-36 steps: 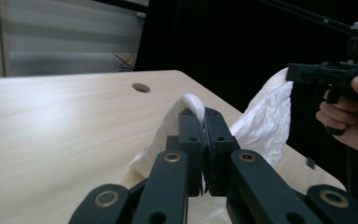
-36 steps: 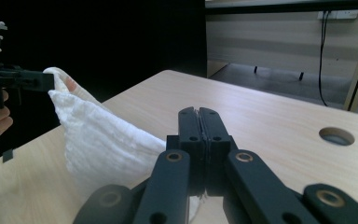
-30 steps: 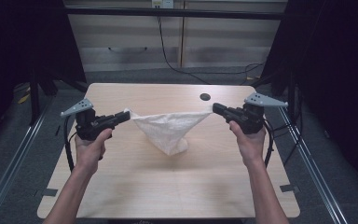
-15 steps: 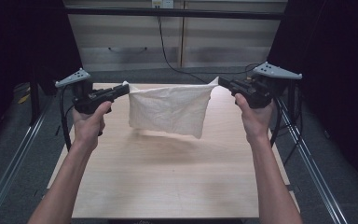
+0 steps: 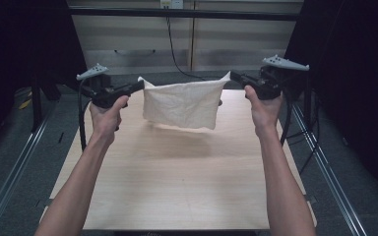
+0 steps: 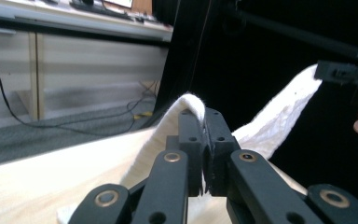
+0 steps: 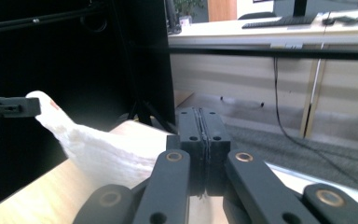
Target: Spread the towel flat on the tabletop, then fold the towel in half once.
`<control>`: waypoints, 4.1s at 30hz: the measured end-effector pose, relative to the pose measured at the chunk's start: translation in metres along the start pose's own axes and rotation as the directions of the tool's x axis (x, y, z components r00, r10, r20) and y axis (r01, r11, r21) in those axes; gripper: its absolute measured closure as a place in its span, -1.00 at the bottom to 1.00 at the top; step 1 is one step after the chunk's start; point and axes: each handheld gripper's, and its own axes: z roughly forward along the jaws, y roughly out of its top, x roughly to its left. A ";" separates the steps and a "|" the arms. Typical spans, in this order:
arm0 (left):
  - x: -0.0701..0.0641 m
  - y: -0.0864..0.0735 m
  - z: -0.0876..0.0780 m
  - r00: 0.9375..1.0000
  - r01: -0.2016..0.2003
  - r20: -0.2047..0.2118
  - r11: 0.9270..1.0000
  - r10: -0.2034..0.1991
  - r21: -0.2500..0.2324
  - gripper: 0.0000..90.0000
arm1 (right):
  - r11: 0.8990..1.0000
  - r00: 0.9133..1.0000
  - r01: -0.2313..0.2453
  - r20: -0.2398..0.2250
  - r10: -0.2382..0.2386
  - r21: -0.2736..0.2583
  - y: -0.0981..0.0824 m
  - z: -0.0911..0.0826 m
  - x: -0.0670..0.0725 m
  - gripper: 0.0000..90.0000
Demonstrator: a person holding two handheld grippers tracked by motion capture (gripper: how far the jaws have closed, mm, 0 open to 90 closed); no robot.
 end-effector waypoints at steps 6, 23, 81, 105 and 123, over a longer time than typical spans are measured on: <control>0.001 -0.052 -0.005 0.999 0.039 -0.001 0.998 -0.039 0.059 0.95 | 0.997 1.000 -0.029 -0.007 0.030 0.070 -0.055 -0.010 0.000 0.98; -0.018 -0.110 -0.020 0.999 -0.005 0.044 0.982 -0.003 0.190 0.95 | 0.989 0.999 -0.022 -0.020 0.025 0.146 -0.132 -0.043 0.010 0.98; -0.041 -0.200 -0.079 0.997 0.068 -0.003 0.918 -0.073 0.392 0.39 | 0.908 0.987 0.015 -0.151 0.053 0.418 -0.231 -0.097 0.060 0.61; -0.003 -0.168 -0.027 0.994 -0.100 0.079 0.898 0.074 0.427 0.06 | 0.899 0.984 0.026 -0.171 0.055 0.438 -0.203 -0.031 0.035 0.23; 0.004 -0.187 0.014 0.991 -0.135 0.068 0.838 0.116 0.529 0.25 | 0.845 0.974 0.112 -0.226 0.010 0.524 -0.208 0.026 0.027 0.35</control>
